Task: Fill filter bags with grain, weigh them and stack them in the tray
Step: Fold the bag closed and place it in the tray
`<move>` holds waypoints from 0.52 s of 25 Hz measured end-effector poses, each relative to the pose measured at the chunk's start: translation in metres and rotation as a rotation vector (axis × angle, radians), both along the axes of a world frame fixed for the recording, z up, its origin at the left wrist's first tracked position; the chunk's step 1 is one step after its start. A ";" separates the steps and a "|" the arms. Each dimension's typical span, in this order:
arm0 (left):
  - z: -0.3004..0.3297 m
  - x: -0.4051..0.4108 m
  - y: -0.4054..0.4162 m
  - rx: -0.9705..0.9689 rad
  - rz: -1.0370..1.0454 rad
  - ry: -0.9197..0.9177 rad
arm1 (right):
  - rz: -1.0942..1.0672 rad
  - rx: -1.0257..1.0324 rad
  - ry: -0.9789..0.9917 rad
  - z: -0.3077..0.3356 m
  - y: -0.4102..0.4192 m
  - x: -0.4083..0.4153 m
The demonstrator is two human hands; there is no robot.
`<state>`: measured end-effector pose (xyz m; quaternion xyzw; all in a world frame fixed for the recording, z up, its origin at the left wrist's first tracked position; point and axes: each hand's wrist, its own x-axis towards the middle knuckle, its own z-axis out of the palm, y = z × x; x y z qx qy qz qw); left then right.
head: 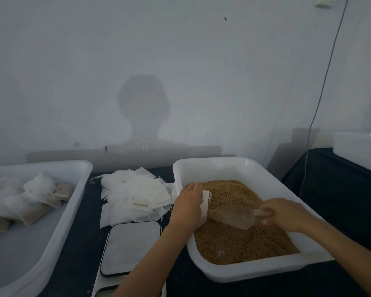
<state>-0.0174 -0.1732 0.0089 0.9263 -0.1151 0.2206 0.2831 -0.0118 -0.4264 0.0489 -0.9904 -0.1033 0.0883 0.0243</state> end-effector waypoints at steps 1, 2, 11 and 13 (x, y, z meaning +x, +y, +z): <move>0.000 0.001 0.000 -0.004 -0.008 0.000 | 0.003 0.026 0.008 0.009 -0.005 -0.003; 0.000 0.001 0.000 -0.011 -0.016 0.010 | 0.009 0.050 0.012 0.020 -0.009 -0.008; 0.007 -0.001 0.000 -0.051 -0.095 0.073 | 0.114 -0.115 -0.262 0.080 0.016 -0.021; 0.007 -0.003 0.001 -0.041 -0.099 0.081 | 0.109 -0.166 -0.309 0.082 0.023 -0.020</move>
